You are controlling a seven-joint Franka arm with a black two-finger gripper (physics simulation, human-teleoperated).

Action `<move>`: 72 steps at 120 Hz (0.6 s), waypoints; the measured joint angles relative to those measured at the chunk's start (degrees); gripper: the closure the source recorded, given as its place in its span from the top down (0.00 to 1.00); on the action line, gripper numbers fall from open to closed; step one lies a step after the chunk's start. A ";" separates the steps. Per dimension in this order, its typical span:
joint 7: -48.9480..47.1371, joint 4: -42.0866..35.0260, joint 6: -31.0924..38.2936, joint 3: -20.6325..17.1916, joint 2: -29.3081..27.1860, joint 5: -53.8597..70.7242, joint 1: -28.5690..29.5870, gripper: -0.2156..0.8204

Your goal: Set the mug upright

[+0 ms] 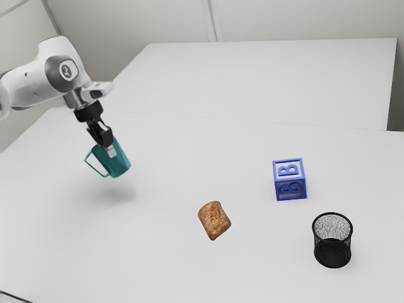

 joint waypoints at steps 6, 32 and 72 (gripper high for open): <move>-1.70 -2.09 2.46 -1.57 -1.37 2.41 -0.35 0.03; -7.93 -11.31 15.92 -4.83 -3.80 6.91 -0.60 0.03; -14.70 -18.93 26.86 -5.83 -3.83 9.03 -1.40 0.03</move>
